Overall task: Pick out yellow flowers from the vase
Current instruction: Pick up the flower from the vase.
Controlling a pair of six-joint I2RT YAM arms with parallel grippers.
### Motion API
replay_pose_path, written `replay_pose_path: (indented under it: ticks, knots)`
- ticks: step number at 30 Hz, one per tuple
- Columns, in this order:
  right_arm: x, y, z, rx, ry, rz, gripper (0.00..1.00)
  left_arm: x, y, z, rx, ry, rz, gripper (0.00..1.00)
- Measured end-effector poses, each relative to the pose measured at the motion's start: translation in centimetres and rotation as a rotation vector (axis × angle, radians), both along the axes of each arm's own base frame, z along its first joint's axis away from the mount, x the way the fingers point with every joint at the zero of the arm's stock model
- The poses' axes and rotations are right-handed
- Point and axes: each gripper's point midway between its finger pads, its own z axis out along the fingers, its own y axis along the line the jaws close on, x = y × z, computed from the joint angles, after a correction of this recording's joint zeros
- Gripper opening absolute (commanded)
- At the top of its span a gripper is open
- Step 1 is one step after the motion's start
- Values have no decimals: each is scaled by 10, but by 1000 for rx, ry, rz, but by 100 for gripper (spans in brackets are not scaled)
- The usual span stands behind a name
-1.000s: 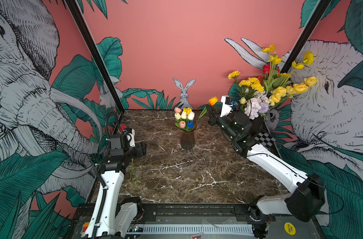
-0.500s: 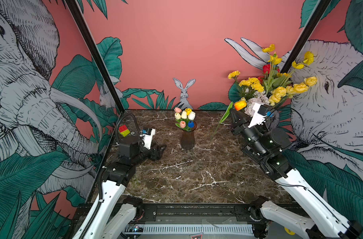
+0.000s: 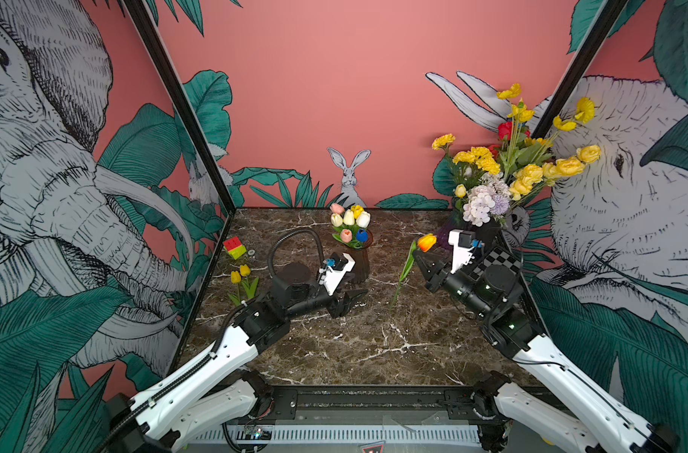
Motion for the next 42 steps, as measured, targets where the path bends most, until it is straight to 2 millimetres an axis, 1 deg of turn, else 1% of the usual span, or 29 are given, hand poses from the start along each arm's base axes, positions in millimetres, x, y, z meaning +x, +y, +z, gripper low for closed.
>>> replay_pose_path:
  ticks: [2,3,5,7,10,13,15,17,21,26,28,36,37,40,42]
  knots:
    - [-3,10,-20,-7,51,37,0,-3,-17,-12,15,22,-44,59]
    - [-6,16,-27,-14,66,55,0,-5,-25,-19,24,37,-63,59]
    - [-11,23,-31,-10,72,85,0,-8,-39,-33,44,69,-94,57]
    - [-17,29,-26,11,56,112,0,-11,-50,-47,66,98,-118,56]
    - [-21,33,-13,44,16,135,0,-16,-64,-67,98,143,-145,51]
    - [-25,36,-4,68,-19,149,0,-22,-74,-82,121,173,-170,45]
    - [-25,36,-4,67,-22,147,0,-23,-77,-83,117,181,-176,38]
    - [-24,35,-4,67,-24,140,0,-24,-78,-81,109,180,-177,32]
    - [-24,33,-1,68,-41,121,0,-24,-79,-77,98,174,-179,18]
    - [-24,25,1,65,-62,82,0,-23,-77,-74,92,166,-169,6]
    - [-24,23,3,68,-69,74,0,-22,-76,-72,88,161,-159,0]
    - [-25,21,5,70,-75,67,0,-21,-72,-68,82,144,-143,0]
    - [-25,21,5,70,-75,67,2,-21,-72,-68,83,143,-142,0]
    - [-25,21,4,64,-71,64,25,-21,-71,-70,93,137,-142,0]
    - [-24,18,0,39,-71,47,37,-22,-68,-71,110,128,-142,0]
